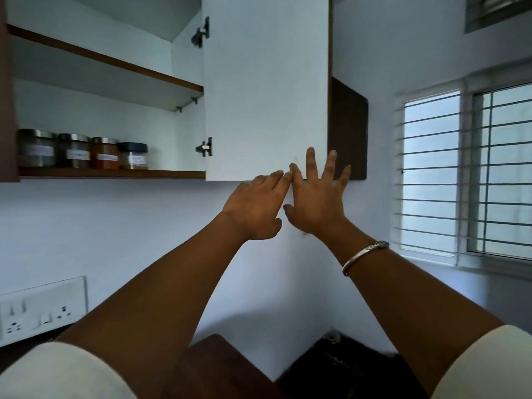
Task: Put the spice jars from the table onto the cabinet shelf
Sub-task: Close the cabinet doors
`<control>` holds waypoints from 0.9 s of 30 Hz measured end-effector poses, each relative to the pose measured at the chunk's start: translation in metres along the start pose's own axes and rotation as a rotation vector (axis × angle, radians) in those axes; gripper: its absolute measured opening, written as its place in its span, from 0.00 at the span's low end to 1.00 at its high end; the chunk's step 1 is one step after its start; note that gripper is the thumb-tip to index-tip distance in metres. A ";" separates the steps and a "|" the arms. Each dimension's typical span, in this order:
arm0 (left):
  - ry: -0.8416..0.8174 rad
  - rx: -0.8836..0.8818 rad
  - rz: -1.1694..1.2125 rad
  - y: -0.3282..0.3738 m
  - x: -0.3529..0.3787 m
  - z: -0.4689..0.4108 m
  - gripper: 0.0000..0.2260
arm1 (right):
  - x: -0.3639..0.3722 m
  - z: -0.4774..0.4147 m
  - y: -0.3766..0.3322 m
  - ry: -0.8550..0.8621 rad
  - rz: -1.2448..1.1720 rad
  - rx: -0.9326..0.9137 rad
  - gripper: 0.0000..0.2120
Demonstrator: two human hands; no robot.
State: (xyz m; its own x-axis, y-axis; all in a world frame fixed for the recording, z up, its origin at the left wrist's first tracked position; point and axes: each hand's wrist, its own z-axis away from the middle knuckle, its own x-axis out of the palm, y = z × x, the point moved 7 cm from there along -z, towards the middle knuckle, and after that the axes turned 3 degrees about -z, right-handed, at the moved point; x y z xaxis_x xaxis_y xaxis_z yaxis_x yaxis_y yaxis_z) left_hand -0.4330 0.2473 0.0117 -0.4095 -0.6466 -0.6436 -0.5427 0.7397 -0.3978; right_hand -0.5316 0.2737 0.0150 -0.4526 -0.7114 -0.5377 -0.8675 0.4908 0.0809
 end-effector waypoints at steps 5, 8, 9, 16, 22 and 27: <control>0.046 -0.005 -0.033 0.036 0.020 -0.055 0.41 | 0.036 -0.015 0.048 -0.117 -0.236 0.005 0.47; -0.006 -0.007 -0.084 0.043 0.036 -0.079 0.44 | 0.056 -0.021 0.054 -0.117 -0.395 -0.060 0.48; -0.020 -0.008 -0.099 0.043 0.041 -0.084 0.45 | 0.062 -0.023 0.057 -0.102 -0.446 -0.048 0.49; 0.001 -0.061 -0.143 0.040 0.052 -0.101 0.41 | 0.078 -0.028 0.059 0.037 -0.565 -0.050 0.46; 0.079 -0.117 -0.155 0.033 0.032 -0.096 0.35 | 0.048 -0.026 0.054 0.273 -0.645 -0.101 0.26; 0.206 -0.143 -0.243 0.020 -0.003 -0.073 0.28 | 0.029 -0.029 0.038 0.260 -1.203 -0.041 0.13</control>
State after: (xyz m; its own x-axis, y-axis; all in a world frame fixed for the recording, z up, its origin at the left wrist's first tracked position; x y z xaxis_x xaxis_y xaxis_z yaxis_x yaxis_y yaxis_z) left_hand -0.4962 0.2506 0.0531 -0.3870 -0.8356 -0.3898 -0.7338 0.5351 -0.4186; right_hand -0.5836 0.2573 0.0273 0.6160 -0.7806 -0.1056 -0.7639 -0.5593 -0.3218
